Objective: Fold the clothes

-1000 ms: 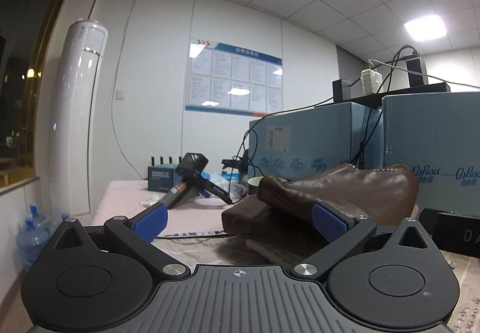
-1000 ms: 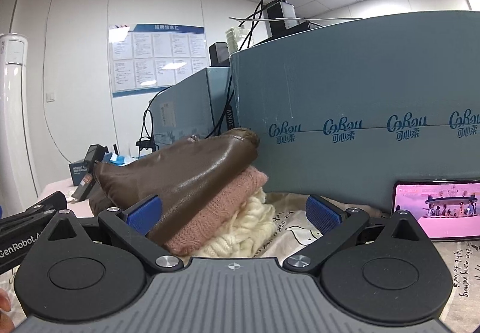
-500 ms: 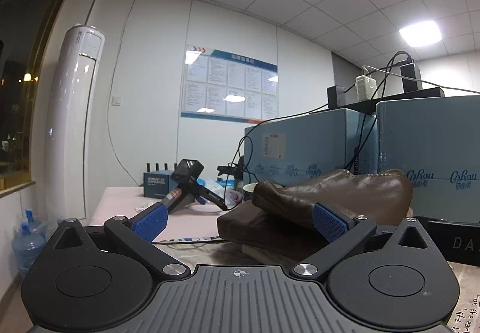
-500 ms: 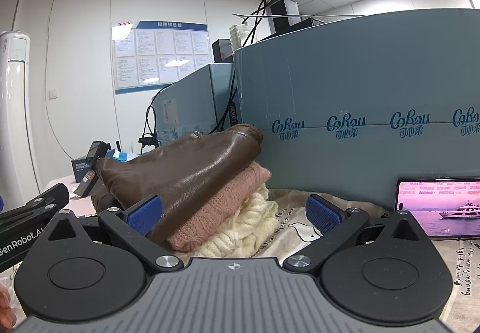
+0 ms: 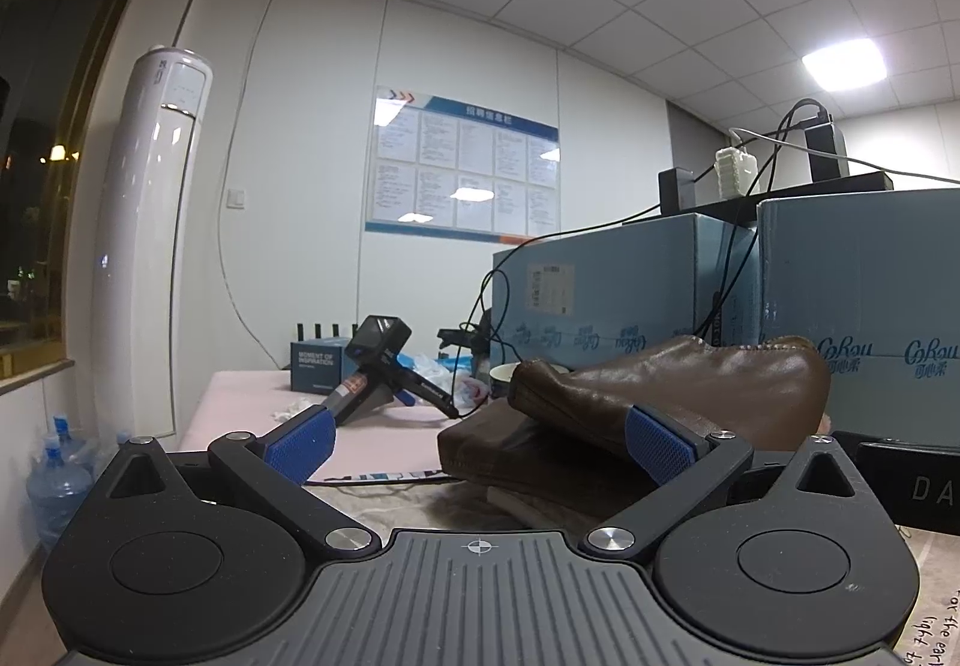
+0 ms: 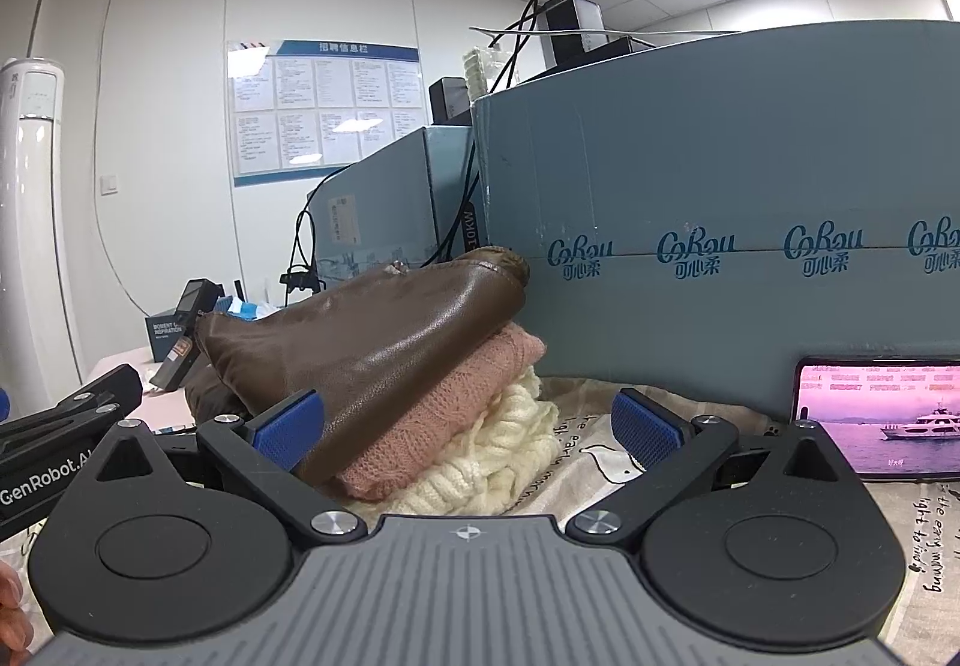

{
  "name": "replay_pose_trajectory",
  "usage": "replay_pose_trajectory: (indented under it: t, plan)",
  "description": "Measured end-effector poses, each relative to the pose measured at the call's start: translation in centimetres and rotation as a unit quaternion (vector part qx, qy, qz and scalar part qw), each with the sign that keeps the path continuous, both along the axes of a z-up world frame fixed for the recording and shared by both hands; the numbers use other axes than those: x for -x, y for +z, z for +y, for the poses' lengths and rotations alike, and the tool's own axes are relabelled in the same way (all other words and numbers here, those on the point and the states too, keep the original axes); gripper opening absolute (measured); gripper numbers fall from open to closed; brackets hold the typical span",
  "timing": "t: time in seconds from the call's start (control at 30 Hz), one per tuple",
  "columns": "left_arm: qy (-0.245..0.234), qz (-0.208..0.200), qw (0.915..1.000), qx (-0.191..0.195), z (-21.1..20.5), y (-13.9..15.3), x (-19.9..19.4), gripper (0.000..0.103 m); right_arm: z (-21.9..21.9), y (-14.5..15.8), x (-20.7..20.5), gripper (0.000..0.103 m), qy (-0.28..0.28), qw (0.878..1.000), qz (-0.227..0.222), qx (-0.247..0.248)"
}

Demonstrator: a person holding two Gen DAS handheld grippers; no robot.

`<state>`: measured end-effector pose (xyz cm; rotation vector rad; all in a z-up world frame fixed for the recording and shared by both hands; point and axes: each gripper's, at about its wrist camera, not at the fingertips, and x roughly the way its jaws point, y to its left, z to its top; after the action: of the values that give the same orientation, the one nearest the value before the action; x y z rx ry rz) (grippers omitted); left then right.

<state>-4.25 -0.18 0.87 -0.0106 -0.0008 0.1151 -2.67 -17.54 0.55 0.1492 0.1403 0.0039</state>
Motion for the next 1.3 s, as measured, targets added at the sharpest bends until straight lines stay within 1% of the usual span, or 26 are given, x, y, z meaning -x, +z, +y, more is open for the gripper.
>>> replay_pose_trajectory:
  t: [1.3]
  plan:
    - [0.003,-0.001,1.0000,-0.001,0.10,-0.03,0.18,0.103,0.03,0.08,0.31,0.103,0.004,1.000,-0.004,0.000]
